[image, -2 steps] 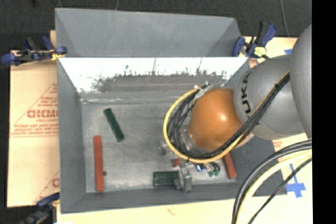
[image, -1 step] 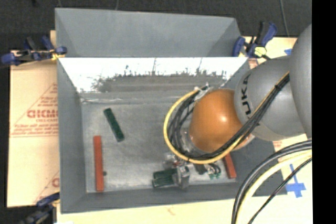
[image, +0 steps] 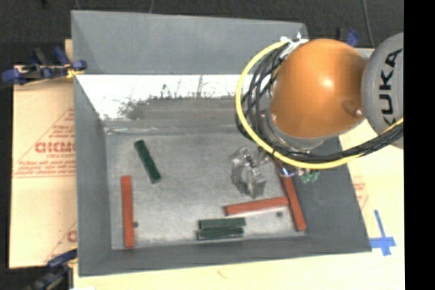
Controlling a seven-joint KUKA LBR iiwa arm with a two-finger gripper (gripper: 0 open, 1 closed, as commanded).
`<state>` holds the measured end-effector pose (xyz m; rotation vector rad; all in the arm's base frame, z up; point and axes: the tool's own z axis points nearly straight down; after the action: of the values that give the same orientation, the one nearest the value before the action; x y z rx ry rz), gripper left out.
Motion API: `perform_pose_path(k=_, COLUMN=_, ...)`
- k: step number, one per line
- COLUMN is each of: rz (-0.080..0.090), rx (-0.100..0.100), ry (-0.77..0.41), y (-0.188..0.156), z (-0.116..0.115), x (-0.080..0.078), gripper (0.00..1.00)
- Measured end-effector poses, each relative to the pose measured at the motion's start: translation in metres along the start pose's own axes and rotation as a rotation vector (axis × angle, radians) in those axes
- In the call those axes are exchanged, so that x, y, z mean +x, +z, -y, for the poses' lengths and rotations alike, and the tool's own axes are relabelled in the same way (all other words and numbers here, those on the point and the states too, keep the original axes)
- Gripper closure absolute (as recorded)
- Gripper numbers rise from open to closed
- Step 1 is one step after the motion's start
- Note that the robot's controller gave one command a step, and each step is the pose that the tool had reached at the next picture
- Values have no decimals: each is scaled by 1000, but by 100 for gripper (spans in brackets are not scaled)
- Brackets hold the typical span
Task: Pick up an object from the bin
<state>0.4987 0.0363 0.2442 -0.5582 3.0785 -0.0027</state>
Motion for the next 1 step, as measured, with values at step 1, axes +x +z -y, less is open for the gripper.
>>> perform_pose_path(k=1, rz=-9, rx=-4, ry=3, y=4, z=-1, x=2, gripper=0)
